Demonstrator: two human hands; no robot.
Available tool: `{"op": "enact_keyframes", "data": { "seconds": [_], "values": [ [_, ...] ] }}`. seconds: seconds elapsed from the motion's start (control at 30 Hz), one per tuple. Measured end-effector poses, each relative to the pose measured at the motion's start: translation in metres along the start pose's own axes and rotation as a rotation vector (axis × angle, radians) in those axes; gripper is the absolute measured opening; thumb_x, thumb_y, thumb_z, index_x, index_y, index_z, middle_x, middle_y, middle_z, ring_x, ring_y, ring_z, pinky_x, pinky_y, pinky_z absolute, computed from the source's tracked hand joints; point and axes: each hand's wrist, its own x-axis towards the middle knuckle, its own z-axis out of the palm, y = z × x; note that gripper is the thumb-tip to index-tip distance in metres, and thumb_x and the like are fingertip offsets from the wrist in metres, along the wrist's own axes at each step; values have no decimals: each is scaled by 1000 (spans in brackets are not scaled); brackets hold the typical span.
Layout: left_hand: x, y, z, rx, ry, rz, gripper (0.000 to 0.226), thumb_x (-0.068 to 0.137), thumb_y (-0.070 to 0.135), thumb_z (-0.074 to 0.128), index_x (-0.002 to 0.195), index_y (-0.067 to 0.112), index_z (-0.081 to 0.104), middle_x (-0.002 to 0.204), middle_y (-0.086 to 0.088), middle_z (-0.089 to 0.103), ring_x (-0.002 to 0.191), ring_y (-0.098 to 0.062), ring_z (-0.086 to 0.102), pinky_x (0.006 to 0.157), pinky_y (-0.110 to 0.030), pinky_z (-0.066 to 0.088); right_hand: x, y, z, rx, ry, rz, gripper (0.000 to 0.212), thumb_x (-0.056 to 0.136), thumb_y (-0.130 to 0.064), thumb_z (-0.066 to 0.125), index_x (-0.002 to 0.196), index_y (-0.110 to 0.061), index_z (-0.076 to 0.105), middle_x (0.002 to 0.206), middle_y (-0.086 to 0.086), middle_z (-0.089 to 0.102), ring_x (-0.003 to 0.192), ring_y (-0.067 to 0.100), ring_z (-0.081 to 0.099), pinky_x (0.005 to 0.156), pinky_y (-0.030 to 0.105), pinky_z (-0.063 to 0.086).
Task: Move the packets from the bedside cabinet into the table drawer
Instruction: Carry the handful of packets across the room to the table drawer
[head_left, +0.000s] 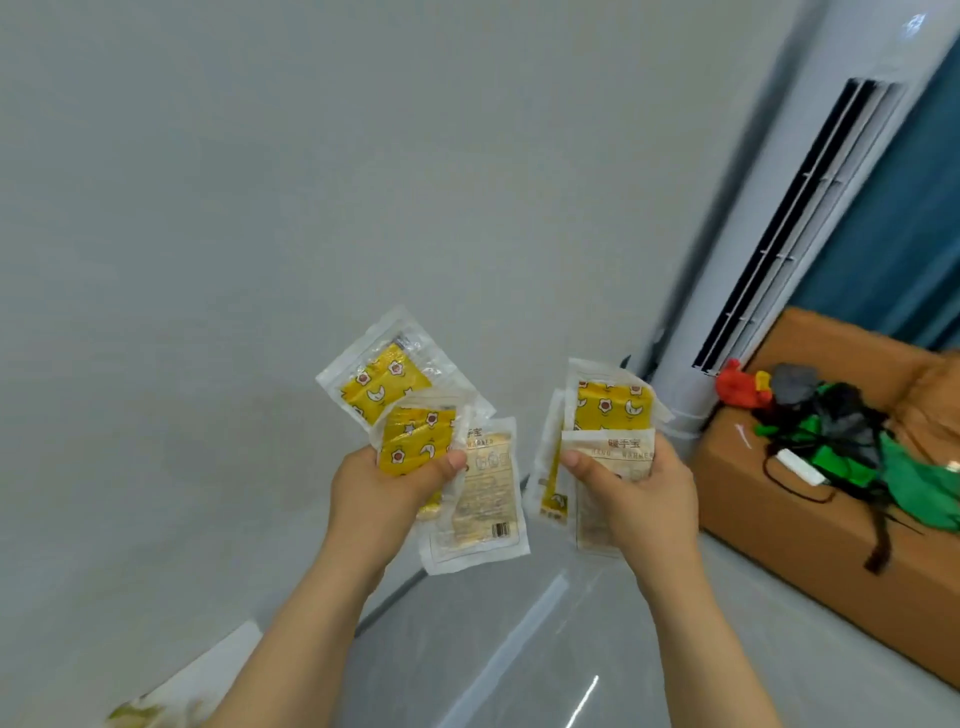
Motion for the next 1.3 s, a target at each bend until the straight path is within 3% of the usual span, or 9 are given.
{"op": "enact_keyframes", "data": {
  "seconds": [0.23, 0.4, 0.63, 0.8, 0.87, 1.0, 1.13, 1.23, 1.3],
  "values": [
    [-13, 26, 184, -51, -225, 103, 10, 73, 20, 79, 82, 24, 74, 80, 12, 75, 72, -3, 71, 58, -17, 53, 52, -5, -170, -28, 234, -74, 32, 71, -15, 82, 97, -27, 67, 91, -13, 73, 81, -4, 68, 68, 19, 51],
    [-11, 27, 282, -18, -353, 122, 12, 72, 27, 79, 81, 29, 72, 80, 18, 74, 74, -1, 70, 62, -19, 51, 74, 9, -257, -41, 376, -71, 33, 71, -16, 81, 96, -31, 66, 91, -14, 73, 81, -5, 68, 60, 11, 51],
    [12, 34, 410, -40, -567, 163, 16, 73, 22, 79, 88, 23, 74, 83, 13, 75, 76, -4, 71, 60, -15, 52, 119, 25, -345, -72, 582, -81, 34, 72, -14, 81, 100, -27, 66, 88, -18, 72, 81, -8, 67, 55, 6, 49],
    [33, 41, 508, -73, -761, 195, 14, 72, 18, 79, 84, 24, 73, 79, 17, 74, 73, 1, 70, 54, -9, 50, 158, 29, -400, -123, 738, -86, 34, 72, -15, 80, 93, -35, 64, 86, -27, 71, 82, -6, 68, 57, 9, 51],
    [43, 45, 545, -70, -831, 190, 14, 72, 19, 79, 81, 27, 72, 77, 20, 73, 72, 2, 69, 56, -13, 51, 173, 32, -420, -138, 808, -65, 34, 72, -16, 81, 94, -35, 65, 91, -23, 72, 84, -3, 69, 62, 15, 56],
    [58, 42, 616, -31, -982, 156, 21, 72, 23, 80, 91, 26, 72, 89, 12, 75, 82, -7, 71, 70, -34, 58, 195, 47, -453, -142, 942, 19, 38, 71, -17, 82, 104, -28, 67, 94, -11, 74, 84, 3, 71, 67, 21, 58],
    [52, 27, 680, -26, -1073, 139, 17, 71, 22, 80, 86, 27, 72, 84, 16, 75, 79, -1, 70, 70, -29, 57, 203, 64, -490, -168, 1075, 109, 36, 71, -23, 82, 100, -34, 63, 93, -14, 72, 83, 2, 70, 60, 13, 52],
    [38, 15, 726, -17, -1154, 110, 18, 72, 21, 80, 88, 27, 72, 84, 17, 74, 80, -2, 71, 70, -34, 57, 197, 75, -524, -188, 1171, 150, 35, 70, -20, 82, 99, -30, 65, 90, -12, 73, 81, 3, 70, 65, 20, 57],
    [24, 9, 756, -7, -1192, 129, 17, 72, 21, 80, 85, 28, 71, 79, 22, 73, 77, 2, 69, 67, -26, 53, 193, 82, -548, -210, 1239, 176, 37, 70, -19, 83, 103, -26, 66, 92, -9, 74, 83, 5, 71, 72, 28, 59]
  ]
}}
